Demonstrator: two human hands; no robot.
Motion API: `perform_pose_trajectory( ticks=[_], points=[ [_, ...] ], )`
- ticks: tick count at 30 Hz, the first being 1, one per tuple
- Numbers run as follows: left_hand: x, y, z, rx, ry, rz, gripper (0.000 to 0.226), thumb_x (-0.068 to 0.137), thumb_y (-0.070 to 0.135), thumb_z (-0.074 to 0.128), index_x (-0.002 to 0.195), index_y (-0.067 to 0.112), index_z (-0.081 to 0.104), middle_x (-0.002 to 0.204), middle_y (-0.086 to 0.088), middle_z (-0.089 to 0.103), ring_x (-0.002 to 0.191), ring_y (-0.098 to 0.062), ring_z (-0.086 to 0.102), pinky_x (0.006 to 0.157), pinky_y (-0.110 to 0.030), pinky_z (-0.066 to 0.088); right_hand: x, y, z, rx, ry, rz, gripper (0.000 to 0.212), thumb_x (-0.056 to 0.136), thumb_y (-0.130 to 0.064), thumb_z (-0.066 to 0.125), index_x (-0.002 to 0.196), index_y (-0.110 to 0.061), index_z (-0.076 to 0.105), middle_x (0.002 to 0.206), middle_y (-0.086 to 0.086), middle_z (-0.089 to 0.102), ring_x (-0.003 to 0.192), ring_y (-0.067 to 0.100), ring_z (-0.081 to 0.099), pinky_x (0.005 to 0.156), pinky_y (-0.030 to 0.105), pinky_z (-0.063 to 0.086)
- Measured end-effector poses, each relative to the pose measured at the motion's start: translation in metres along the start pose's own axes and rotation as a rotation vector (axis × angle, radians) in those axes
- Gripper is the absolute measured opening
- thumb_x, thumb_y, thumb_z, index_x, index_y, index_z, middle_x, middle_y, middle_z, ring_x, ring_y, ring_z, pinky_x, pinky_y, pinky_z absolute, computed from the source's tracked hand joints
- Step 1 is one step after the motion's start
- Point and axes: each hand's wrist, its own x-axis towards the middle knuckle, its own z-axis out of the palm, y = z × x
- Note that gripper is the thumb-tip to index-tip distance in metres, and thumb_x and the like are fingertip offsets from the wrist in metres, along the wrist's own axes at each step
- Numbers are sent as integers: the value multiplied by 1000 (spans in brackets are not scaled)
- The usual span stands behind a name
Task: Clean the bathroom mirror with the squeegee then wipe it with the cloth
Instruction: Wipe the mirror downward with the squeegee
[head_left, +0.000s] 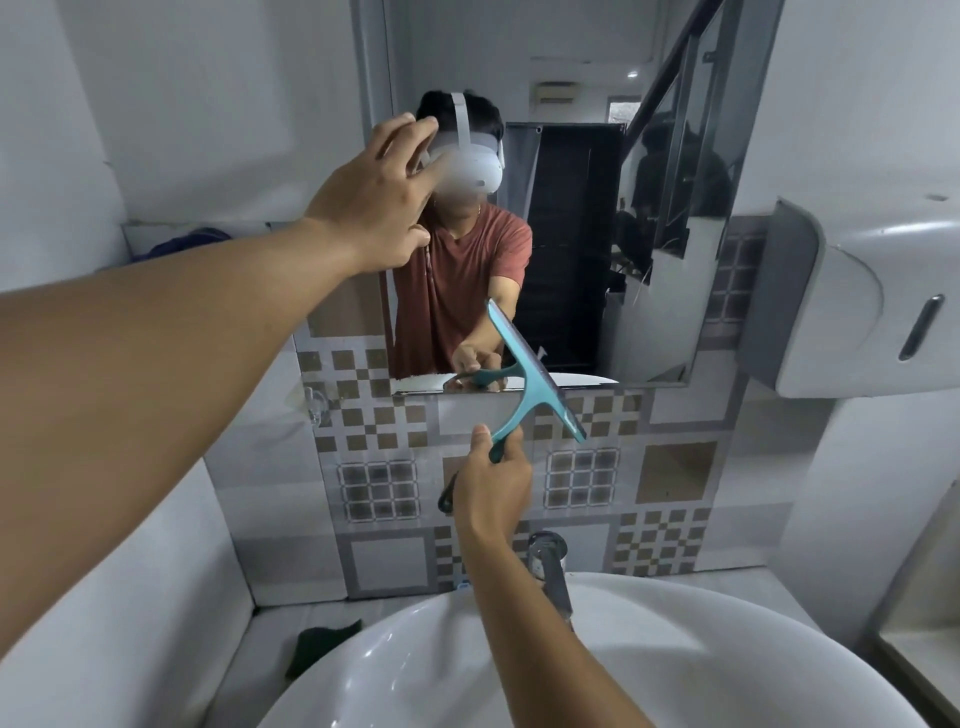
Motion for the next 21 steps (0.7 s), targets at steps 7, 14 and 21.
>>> perform_pose_trajectory(
  ticks=[7,14,21],
  points=[
    [-7,2,10,9,24,14,84,83,34,74,152,6,35,158,-21,27,149,-39,19,104,-57,48,-7,4,-1,-28,-28,-63,16,102,-34,57,98,-19,61,70,-3,61,61,9,61,64,27,56],
    [-24,10,29,1,58,29,75,85,32,70,149,6,40,155,-22,33,146,-38,26,112,-50,42,-17,24,11,-130,-74,-138,9,102,-31,57,99,-23,61,61,-5,57,48,-2,54,48,16,47],
    [-23,10,30,-19,69,30,74,86,31,69,150,7,41,155,-20,35,146,-38,27,108,-49,44,-20,43,20,-173,-72,-164,17,102,-35,56,118,-31,60,64,-4,60,55,6,59,57,27,54]
  ],
)
